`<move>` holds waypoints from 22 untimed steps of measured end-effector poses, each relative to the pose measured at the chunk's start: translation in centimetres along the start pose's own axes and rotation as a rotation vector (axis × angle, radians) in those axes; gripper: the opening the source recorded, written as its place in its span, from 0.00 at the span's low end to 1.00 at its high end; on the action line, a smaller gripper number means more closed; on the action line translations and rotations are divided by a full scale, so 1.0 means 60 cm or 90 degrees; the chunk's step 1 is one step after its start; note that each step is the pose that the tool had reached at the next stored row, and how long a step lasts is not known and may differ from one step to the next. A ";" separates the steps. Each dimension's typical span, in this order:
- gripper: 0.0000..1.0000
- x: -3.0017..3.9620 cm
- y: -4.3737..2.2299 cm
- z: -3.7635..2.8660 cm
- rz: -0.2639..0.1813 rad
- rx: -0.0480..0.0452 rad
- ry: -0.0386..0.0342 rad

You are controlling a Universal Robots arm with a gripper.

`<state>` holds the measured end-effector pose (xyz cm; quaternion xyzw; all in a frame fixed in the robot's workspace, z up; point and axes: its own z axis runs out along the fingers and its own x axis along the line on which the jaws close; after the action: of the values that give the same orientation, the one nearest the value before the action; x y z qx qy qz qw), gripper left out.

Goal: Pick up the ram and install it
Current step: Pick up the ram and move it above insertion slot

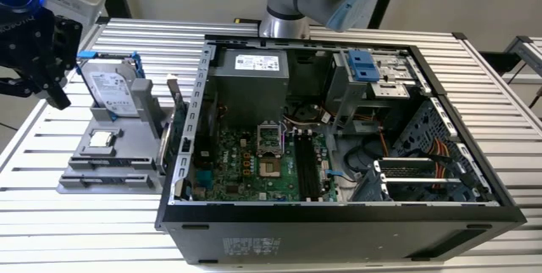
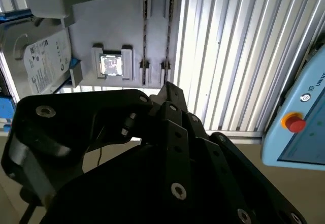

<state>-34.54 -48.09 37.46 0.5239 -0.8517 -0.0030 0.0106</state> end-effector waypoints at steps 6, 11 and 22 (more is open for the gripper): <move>0.00 0.000 0.000 0.000 -0.048 0.0007 0.0008; 0.00 0.000 0.000 0.000 -0.089 0.0013 0.0015; 0.00 0.000 0.000 0.000 -0.190 0.0028 0.0031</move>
<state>-34.54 -48.09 37.46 0.6446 -0.7644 -0.0014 0.0109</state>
